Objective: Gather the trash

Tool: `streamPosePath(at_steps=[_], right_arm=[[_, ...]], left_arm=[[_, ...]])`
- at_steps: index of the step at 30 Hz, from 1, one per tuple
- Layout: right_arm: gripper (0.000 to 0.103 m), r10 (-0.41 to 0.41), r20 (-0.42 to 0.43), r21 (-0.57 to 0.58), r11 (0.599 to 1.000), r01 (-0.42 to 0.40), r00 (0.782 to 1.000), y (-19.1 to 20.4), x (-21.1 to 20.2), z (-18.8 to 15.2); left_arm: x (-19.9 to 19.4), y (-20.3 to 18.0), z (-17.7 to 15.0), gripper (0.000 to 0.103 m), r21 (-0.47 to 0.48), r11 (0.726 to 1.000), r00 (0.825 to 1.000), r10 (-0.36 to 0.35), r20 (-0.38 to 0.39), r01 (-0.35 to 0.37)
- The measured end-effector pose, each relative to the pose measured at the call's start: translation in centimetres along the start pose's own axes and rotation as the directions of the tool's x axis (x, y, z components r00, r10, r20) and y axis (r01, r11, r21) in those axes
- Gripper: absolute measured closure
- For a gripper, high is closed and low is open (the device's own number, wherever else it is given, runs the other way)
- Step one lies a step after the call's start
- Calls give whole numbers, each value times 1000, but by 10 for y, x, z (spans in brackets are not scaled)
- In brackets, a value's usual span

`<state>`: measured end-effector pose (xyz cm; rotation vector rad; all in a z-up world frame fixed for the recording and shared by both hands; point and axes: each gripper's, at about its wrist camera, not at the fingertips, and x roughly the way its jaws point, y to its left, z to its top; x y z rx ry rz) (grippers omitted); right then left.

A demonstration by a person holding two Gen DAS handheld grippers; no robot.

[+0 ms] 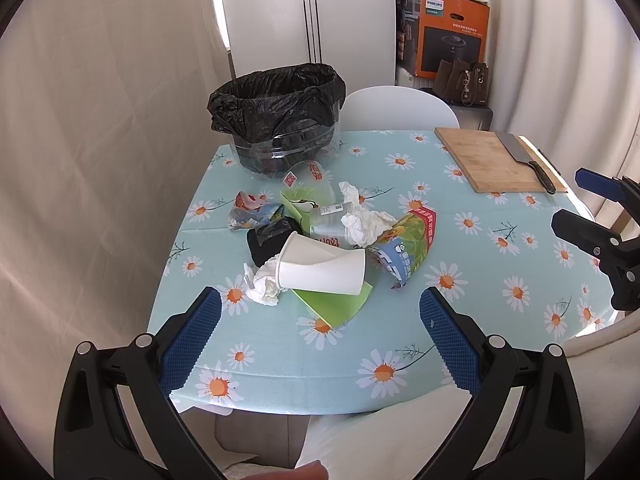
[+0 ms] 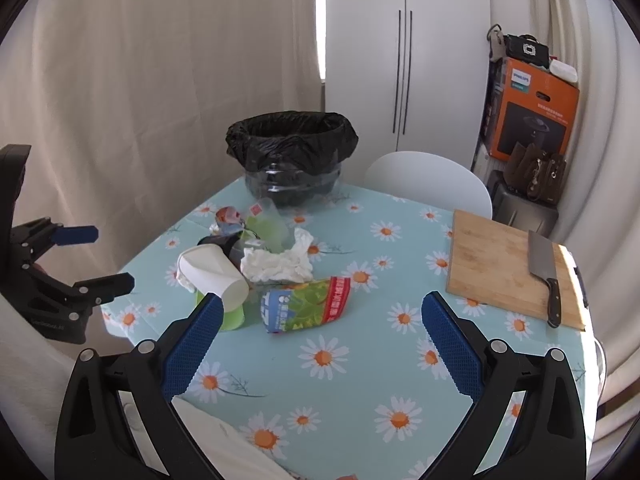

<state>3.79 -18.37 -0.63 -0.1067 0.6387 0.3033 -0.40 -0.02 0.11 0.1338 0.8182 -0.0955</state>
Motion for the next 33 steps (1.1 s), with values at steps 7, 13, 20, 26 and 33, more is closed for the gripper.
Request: streamPosePath(at_steps=[7, 13, 20, 26, 33], right_arm=[[8, 7, -3, -6, 1000, -7, 1000, 2, 2, 1], [8, 0, -2, -2, 1000, 0, 1000, 1, 1, 0], [8, 2, -5, -3, 1000, -2, 1000, 0, 1, -1], [8, -12, -5, -19, 1000, 12, 1000, 1, -1, -1], [8, -13, -5, -22, 1000, 13, 1000, 1, -1, -1]], left_arm=[[2, -1, -2, 6, 9, 1000, 1000, 1, -1, -1], [3, -4, -1, 6, 18, 1000, 1000, -6, -5, 6], [5, -7, -1, 6, 22, 1000, 1000, -16, -12, 16], [5, -6, -3, 6, 14, 1000, 1000, -7, -11, 7], [7, -7, -4, 6, 17, 1000, 1000, -5, -12, 6]])
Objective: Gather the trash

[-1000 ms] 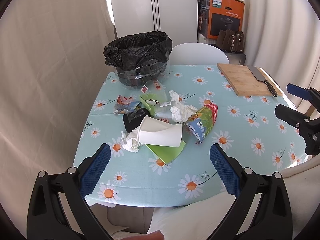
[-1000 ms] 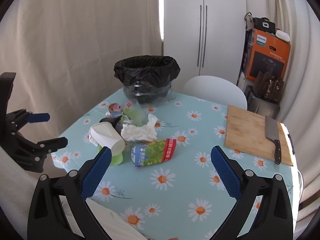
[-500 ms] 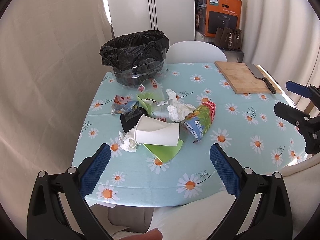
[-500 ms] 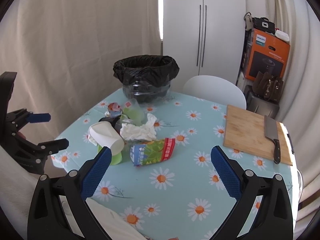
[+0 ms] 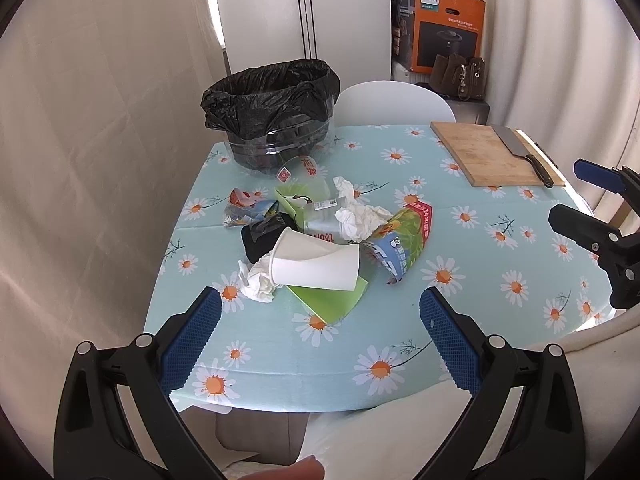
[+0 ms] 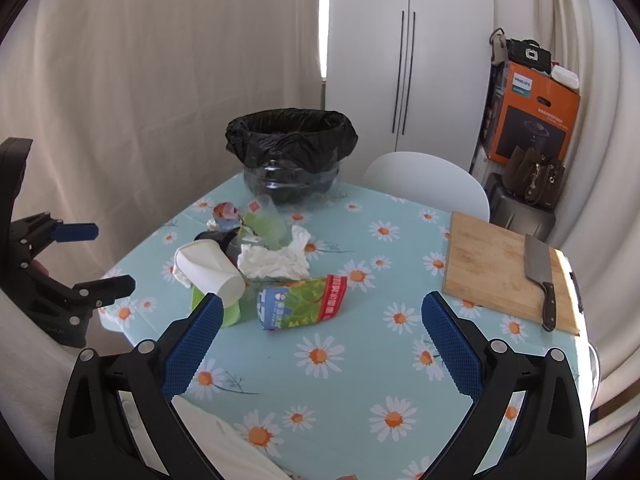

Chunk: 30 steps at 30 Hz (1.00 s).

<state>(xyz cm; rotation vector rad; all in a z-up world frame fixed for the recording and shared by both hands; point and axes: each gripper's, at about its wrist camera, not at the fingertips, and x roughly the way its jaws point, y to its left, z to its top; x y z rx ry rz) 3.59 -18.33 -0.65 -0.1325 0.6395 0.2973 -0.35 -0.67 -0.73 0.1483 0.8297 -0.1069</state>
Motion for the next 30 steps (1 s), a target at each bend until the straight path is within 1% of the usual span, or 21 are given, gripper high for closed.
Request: streamPosePath(at_steps=[16, 24, 30], right_arm=[[8, -15, 0, -9, 1000, 15, 1000, 1, -3, 0], [8, -5, -3, -18, 1000, 5, 1000, 5, -4, -3], [8, 0, -7, -31, 1000, 0, 1000, 12, -4, -3]], left_arm=[[-3, -2, -1, 6, 11, 1000, 1000, -18, -1, 18], [-6, 0, -5, 6, 7, 1000, 1000, -15, 1, 15], [-7, -1, -9, 6, 16, 999, 999, -32, -2, 32]])
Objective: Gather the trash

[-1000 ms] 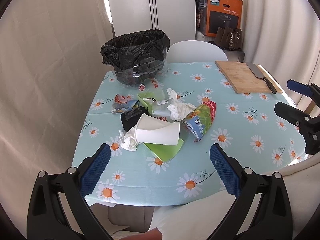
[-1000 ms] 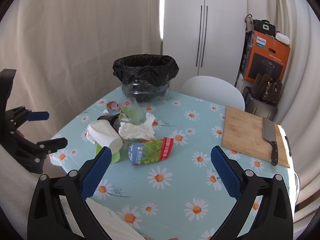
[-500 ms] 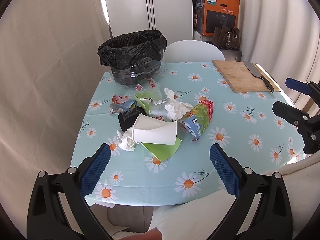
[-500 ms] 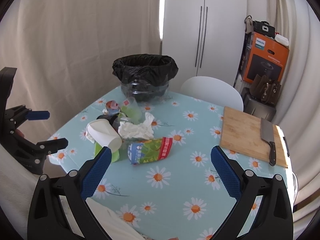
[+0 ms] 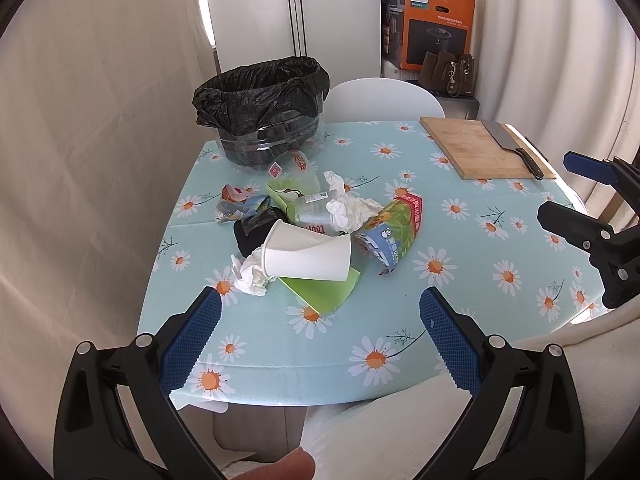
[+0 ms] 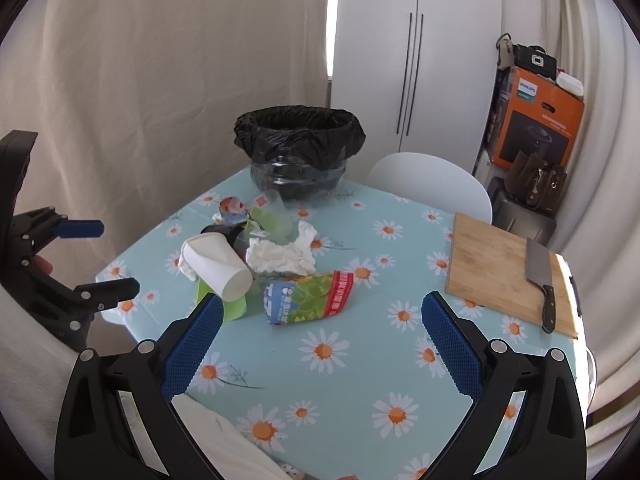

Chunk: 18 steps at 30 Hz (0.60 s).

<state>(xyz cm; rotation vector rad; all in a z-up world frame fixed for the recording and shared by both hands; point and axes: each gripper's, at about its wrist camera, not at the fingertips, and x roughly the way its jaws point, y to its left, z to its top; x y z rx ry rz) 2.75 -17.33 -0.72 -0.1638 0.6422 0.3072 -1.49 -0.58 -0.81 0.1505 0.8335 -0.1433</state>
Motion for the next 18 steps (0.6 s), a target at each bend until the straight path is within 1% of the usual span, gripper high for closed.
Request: streamPosePath(at_steps=[9, 18], right_arm=[[8, -6, 1, -8, 1000, 6, 1000, 4, -1, 0], [8, 34, -3, -56, 998, -35, 999, 16, -2, -3]], left_arm=[[-2, -4, -4, 6, 24, 999, 1000, -29, -5, 29], [-3, -5, -10, 6, 49, 999, 1000, -17, 5, 17]])
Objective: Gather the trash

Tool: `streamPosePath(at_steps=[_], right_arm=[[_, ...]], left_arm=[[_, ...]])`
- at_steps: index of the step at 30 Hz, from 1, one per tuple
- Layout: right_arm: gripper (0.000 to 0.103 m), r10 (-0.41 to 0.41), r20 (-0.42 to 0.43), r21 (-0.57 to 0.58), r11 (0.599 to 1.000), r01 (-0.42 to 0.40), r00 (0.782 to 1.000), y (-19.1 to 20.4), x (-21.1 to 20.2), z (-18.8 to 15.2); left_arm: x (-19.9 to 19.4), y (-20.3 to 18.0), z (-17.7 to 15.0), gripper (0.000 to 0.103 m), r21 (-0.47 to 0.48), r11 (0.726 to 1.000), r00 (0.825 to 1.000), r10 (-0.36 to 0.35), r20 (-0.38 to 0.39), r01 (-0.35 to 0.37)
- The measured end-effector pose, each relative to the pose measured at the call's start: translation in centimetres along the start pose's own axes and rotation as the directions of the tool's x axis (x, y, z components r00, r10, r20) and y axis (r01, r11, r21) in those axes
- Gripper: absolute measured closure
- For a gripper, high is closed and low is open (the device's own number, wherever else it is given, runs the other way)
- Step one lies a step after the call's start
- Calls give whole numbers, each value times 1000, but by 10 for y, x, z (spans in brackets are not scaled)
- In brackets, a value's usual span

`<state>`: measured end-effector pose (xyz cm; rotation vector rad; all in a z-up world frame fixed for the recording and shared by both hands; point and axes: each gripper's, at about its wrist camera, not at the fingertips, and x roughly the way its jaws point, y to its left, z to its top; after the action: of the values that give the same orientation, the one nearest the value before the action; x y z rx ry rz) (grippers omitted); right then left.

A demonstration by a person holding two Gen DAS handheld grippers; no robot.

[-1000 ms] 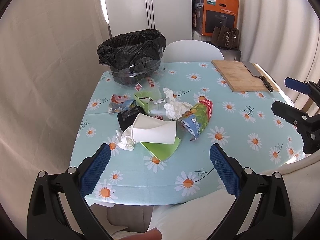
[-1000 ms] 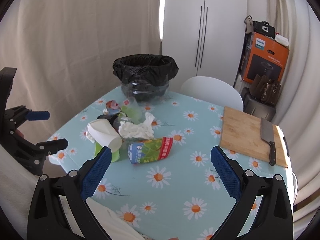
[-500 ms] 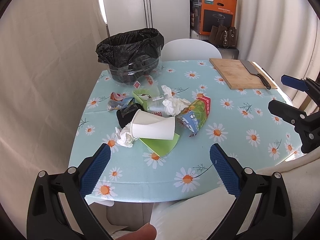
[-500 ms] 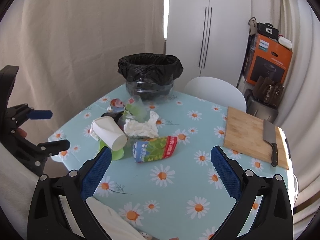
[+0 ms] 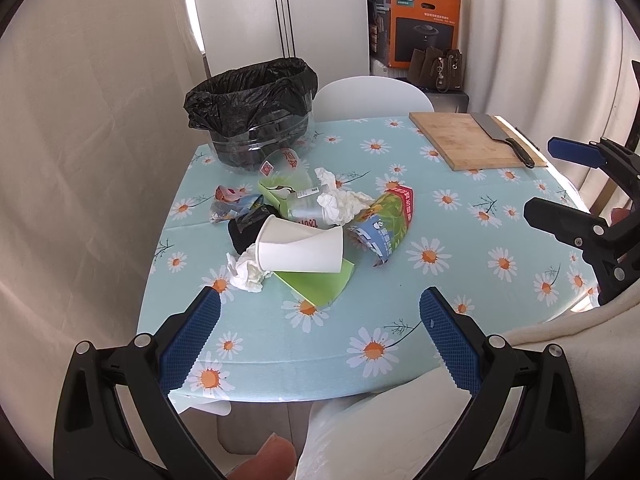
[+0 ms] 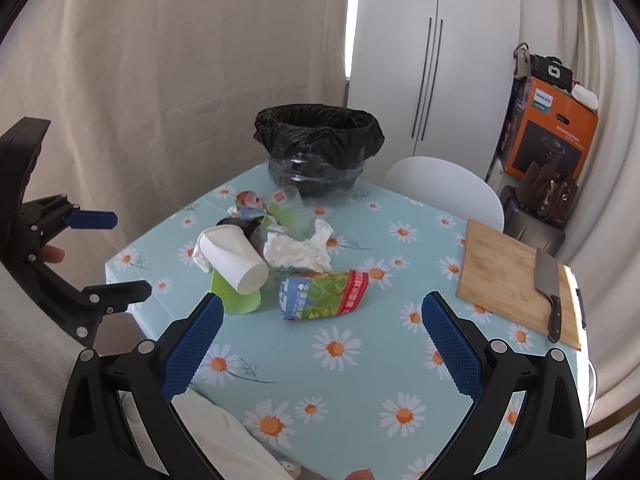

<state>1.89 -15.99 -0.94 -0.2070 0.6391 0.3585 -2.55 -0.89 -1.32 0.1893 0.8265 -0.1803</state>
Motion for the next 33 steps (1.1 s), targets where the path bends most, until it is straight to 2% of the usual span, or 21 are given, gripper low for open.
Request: streamPosePath(at_steps=[4, 11, 14, 21, 27, 33], right_arm=[[8, 11, -17, -1, 1000, -11, 1000, 1, 0, -4], [8, 49, -79, 2, 999, -49, 996, 3, 4, -16], [8, 54, -81, -18, 998, -55, 995, 5, 7, -17], [8, 67, -113, -22, 997, -70, 991, 4, 28, -17], [8, 73, -139, -56, 995, -81, 988, 5, 54, -12], [8, 39, -169, -64, 997, -50, 985, -3, 90, -9]], left_arm=[[0, -6, -8, 6, 28, 1000, 1000, -10, -17, 11], [-2, -5, -18, 6, -1, 1000, 1000, 9, -23, -9], [1, -5, -18, 6, 0, 1000, 1000, -7, -27, 7], [17, 6, -4, 6, -56, 998, 999, -9, -43, 7], [39, 14, 9, 6, -32, 999, 998, 20, -59, -22], [62, 15, 21, 6, -4, 999, 996, 50, -79, -51]])
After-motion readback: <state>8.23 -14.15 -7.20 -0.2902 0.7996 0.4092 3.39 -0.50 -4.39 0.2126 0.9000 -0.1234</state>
